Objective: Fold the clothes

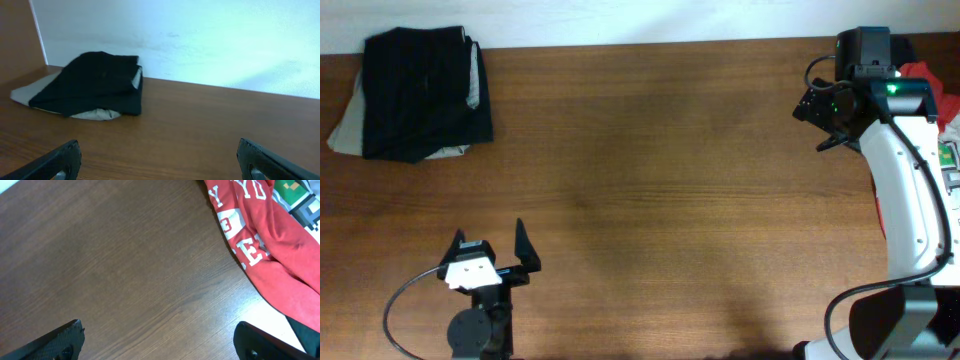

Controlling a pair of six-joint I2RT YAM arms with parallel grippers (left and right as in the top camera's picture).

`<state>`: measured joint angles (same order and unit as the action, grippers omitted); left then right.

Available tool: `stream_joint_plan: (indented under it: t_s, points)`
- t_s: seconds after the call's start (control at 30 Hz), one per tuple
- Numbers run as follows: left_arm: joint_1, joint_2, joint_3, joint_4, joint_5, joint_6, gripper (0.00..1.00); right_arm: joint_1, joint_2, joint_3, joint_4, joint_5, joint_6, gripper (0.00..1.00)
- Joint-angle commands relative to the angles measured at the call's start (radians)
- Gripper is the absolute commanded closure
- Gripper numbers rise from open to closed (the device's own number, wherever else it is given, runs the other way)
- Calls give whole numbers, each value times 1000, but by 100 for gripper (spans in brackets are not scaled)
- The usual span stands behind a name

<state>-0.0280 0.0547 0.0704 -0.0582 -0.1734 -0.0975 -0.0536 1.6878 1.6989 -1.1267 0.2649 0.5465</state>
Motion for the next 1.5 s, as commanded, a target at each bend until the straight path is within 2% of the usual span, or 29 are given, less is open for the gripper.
stream_joint_plan:
  t_s: [0.0,0.27,1.17,1.3,1.47]
  points:
    - [43,-50,-47,28,-7,16,1,0,2,6,0,16,9,1]
    - [79,-50,-62,-6,-7,16,1,0,2,6,0,17,9,1]
    - [79,-50,-61,-6,-7,16,1,0,1,6,0,16,9,1]
    - [79,-50,-61,-6,-7,16,1,1,-58,6,0,16,9,1]
    - [79,-50,-61,-6,-7,16,1,1,-263,6,0,16,9,1]
